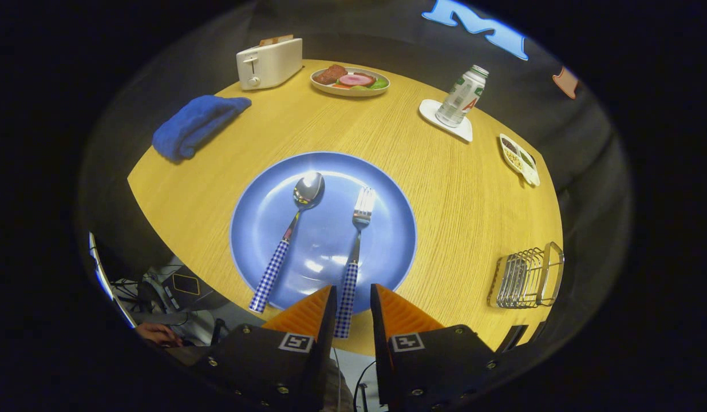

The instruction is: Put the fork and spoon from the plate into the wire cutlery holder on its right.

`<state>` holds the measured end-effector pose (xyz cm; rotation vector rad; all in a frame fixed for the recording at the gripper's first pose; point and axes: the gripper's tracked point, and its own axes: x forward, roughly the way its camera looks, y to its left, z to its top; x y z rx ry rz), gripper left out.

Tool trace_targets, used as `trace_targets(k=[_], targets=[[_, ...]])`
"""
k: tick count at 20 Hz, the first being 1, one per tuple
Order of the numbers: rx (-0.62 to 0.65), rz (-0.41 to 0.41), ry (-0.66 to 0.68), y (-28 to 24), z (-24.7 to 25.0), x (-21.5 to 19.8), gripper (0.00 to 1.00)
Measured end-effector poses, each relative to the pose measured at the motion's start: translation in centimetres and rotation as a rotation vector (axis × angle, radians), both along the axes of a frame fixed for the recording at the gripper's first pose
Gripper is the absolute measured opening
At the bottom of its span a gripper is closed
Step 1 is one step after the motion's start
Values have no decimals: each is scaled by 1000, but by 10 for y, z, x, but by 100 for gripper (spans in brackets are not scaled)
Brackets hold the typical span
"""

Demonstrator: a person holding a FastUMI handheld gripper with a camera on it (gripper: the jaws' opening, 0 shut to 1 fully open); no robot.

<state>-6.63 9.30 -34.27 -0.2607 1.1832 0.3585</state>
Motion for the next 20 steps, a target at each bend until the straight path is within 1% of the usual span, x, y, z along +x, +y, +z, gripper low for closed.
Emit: trace_targets(k=[7, 11, 12, 13, 15, 16, 20], targets=[[-26, 1, 80, 4, -16, 0, 35], [-70, 3, 125, 3, -24, 6, 35], [-101, 0, 128, -2, -29, 8, 21], [-95, 2, 145, 1, -23, 8, 6], [-84, 10, 177, 3, -19, 12, 6], [-90, 29, 196, 3, -20, 11, 2], [-54, 82, 257, 0, -15, 16, 2]])
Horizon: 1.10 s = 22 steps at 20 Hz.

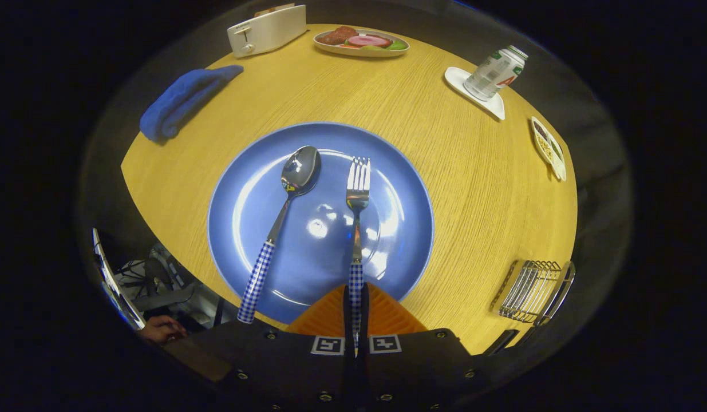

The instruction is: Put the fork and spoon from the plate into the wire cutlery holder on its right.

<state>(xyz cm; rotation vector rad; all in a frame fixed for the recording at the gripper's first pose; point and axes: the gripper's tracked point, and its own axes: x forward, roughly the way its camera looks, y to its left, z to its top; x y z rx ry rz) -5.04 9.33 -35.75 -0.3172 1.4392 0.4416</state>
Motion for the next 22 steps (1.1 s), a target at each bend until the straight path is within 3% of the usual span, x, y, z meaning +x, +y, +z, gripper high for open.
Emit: trace_targets(k=[6, 10, 17, 22], targets=[[49, 44, 90, -14, 14, 2, 2], [127, 13, 170, -9, 28, -2, 2], [140, 53, 158, -13, 45, 7, 1], [130, 101, 177, -53, 84, 3, 0]])
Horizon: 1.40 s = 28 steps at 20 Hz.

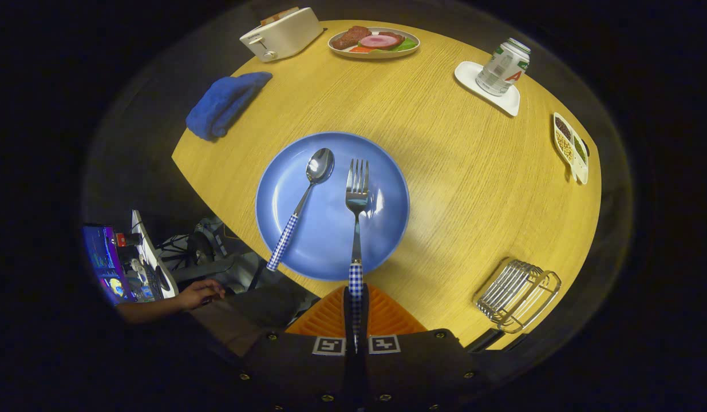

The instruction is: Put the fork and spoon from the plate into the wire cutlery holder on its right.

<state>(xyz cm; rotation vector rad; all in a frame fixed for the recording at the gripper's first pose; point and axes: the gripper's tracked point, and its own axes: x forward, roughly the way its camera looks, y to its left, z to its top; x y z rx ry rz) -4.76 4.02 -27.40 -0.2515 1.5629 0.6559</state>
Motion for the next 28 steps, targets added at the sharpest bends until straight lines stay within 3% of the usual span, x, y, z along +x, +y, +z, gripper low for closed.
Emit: trace_targets(k=[11, 20, 28], targets=[[-97, 16, 25, -105, 48, -17, 0], [-195, -42, 74, -186, 63, -26, 0], [-244, -103, 139, -226, 67, -20, 0]])
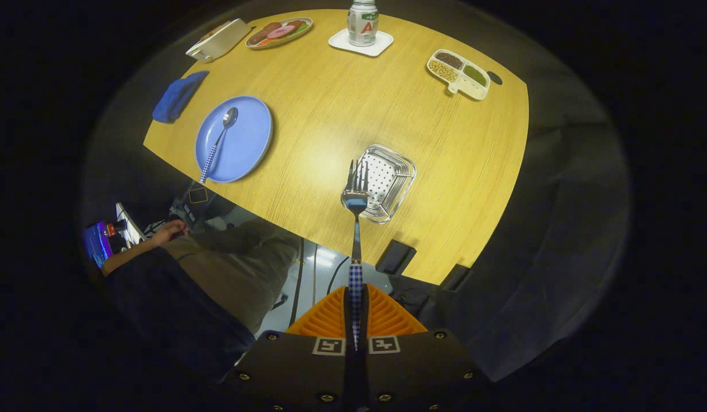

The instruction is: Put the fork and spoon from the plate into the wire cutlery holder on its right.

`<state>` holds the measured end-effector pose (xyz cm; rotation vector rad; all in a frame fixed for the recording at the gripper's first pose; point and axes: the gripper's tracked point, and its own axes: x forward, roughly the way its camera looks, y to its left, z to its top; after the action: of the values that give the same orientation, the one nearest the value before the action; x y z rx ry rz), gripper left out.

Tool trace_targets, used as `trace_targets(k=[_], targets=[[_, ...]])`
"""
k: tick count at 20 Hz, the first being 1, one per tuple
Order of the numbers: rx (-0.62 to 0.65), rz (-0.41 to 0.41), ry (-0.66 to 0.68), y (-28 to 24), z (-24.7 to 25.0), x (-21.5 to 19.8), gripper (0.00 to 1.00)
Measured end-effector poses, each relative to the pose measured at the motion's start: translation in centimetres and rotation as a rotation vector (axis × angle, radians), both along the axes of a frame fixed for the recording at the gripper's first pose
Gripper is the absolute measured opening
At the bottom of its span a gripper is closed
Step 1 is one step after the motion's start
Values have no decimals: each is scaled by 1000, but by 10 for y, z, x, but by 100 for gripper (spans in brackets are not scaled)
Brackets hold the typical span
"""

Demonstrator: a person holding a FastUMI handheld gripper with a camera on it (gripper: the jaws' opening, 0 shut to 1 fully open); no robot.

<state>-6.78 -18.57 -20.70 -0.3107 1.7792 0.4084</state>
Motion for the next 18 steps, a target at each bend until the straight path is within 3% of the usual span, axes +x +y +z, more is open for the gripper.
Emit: trace_targets(k=[18], targets=[[-103, 41, 220, -12, -55, 29, 0]])
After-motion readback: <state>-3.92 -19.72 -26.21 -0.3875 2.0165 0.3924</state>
